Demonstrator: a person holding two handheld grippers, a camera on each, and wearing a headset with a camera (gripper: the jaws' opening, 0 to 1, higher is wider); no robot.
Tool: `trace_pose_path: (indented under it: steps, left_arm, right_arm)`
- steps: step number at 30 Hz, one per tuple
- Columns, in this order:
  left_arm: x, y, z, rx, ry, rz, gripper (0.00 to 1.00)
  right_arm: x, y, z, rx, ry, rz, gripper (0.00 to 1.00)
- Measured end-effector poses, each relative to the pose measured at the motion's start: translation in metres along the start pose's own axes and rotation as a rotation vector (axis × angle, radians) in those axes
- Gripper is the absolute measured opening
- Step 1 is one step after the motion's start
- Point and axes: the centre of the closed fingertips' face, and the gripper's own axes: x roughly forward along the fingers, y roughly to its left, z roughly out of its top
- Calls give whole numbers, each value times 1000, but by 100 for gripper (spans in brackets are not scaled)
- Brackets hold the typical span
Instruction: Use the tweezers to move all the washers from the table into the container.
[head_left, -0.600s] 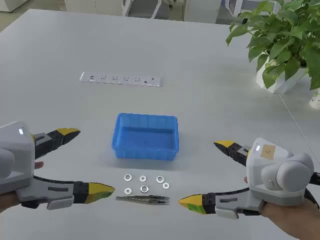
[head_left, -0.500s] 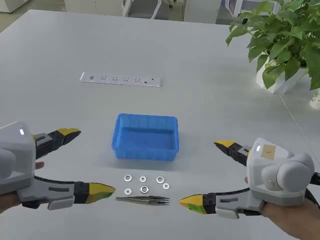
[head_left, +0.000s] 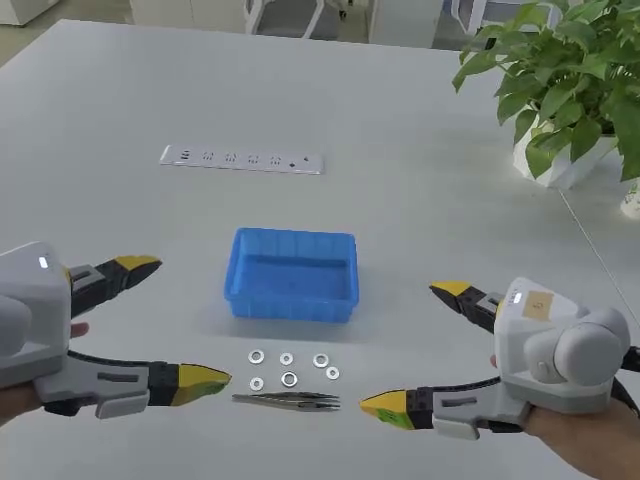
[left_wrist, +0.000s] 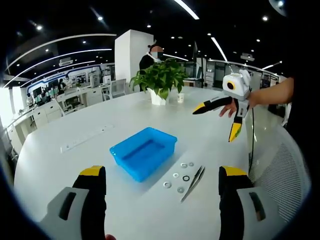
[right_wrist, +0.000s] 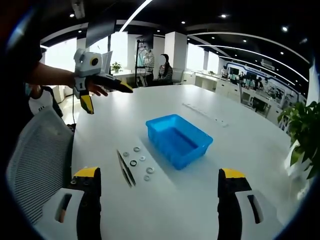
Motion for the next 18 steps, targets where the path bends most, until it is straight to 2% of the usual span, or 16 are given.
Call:
trace_pose_path:
  steps: [18]
  left_arm:
    - [-2, 2, 0, 12, 7, -1, 100]
  right_arm:
    - [1, -2, 2, -19, 2, 3, 98]
